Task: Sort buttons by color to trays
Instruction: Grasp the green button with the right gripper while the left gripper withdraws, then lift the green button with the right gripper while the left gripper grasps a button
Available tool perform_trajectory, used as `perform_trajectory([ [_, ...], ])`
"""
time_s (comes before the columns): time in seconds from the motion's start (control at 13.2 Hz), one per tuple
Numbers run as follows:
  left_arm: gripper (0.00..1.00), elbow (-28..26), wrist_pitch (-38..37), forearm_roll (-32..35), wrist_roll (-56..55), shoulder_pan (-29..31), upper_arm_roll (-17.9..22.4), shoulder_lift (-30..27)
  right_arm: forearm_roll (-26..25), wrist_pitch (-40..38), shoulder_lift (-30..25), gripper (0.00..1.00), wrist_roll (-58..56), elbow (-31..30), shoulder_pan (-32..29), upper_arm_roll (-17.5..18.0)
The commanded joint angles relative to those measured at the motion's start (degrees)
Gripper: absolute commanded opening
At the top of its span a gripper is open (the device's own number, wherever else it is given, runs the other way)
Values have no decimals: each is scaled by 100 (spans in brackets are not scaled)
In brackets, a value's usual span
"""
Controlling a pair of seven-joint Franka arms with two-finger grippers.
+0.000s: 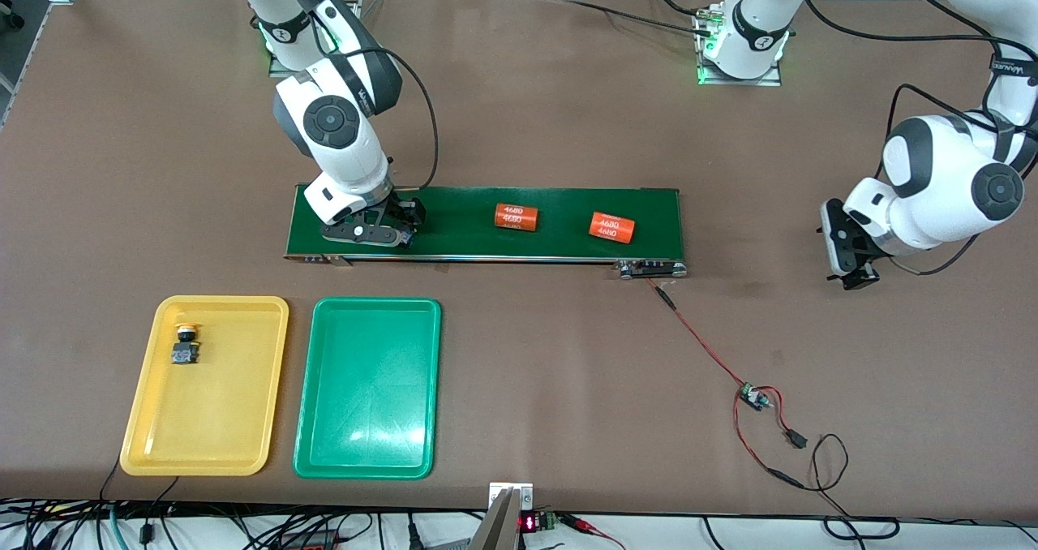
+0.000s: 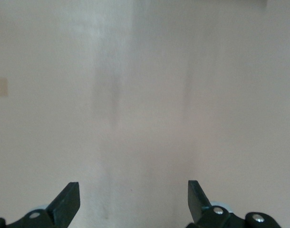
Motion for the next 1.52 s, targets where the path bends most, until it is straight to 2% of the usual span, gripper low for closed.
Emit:
perform_trajectory([
  [0.0, 100, 26, -2, -124, -348, 145, 100, 174, -140, 134, 153, 100, 99, 106, -54, -22],
  [0.3, 100, 18, -2, -116, -1464, 268, 609, 324, -183, 275, 267, 96, 64, 141, -54, -145],
  [0.45, 100, 26, -2, -133, -2437, 391, 777, 333, -367, 371, 329, 86, 47, 141, -54, -224],
  [0.83, 100, 150, -36, -125, -5514, 480, 804, 482, -456, 468, 426, 69, -6, 141, -80, -312],
  [1.06, 100, 106, -107, -125, -5624, 681, 813, 482, -456, 460, 461, 52, -112, 194, -98, -373],
  [1.44, 100, 140, -72, -116, -5545, 796, 953, 640, -456, 451, 522, 51, -94, 211, -106, -374],
])
